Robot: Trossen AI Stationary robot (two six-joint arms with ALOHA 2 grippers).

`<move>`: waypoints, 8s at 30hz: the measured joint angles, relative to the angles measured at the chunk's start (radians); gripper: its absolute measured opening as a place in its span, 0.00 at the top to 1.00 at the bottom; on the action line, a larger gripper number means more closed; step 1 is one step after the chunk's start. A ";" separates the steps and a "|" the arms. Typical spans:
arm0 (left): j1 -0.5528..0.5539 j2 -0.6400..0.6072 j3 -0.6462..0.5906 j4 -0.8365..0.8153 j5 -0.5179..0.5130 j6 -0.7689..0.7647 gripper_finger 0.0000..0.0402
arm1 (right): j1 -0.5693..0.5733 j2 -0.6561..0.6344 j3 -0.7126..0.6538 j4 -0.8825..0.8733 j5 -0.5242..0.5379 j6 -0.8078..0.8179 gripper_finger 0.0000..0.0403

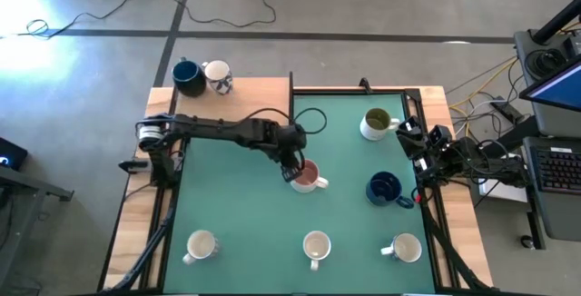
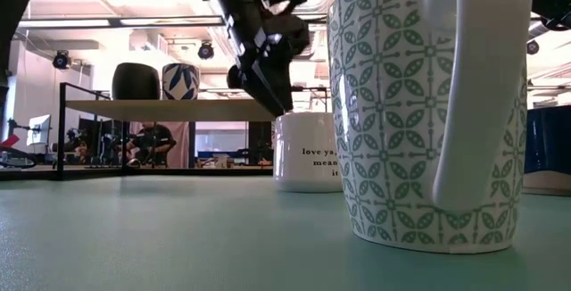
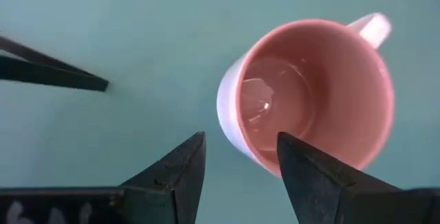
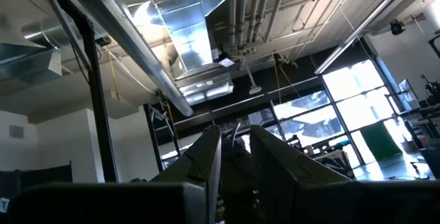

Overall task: Place coffee mugs
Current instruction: Put the white pink mug on the shelf

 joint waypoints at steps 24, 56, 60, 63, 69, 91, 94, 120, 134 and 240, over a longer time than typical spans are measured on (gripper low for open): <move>-0.006 0.062 0.002 0.003 -0.016 0.070 0.98 | 0.000 0.000 0.000 0.000 0.000 0.000 0.83; -0.053 -0.206 -0.286 -0.364 -0.237 -0.795 0.98 | 0.000 0.000 0.000 0.000 0.000 0.000 0.83; -0.057 -0.239 -0.333 -0.364 -0.244 -0.835 0.91 | 0.000 0.000 0.000 0.000 0.000 0.000 0.83; -0.057 -0.265 -0.341 -0.362 -0.244 -0.837 0.85 | 0.000 0.000 0.000 0.000 0.000 0.000 0.83; -0.073 -0.307 -0.293 -0.359 -0.270 -0.638 0.73 | 0.000 0.000 0.000 0.000 0.000 0.000 0.83; -0.234 -0.293 -0.291 -0.298 -0.181 0.022 0.71 | 0.000 0.000 0.000 0.000 0.000 0.000 0.83; -0.229 -0.293 -0.315 -0.284 -0.181 0.058 0.71 | 0.000 0.000 0.000 0.000 0.000 0.000 0.83; -0.194 -0.292 -0.390 -0.170 -0.100 0.136 0.98 | 0.000 0.000 0.000 0.000 0.000 0.000 0.83; -0.147 -0.292 -0.309 -0.180 -0.090 -0.260 0.99 | 0.000 0.000 0.000 0.000 0.000 0.000 0.83; 0.133 -0.368 -0.241 -0.354 -0.042 0.012 0.99 | 0.000 0.000 0.000 0.000 0.000 0.000 0.83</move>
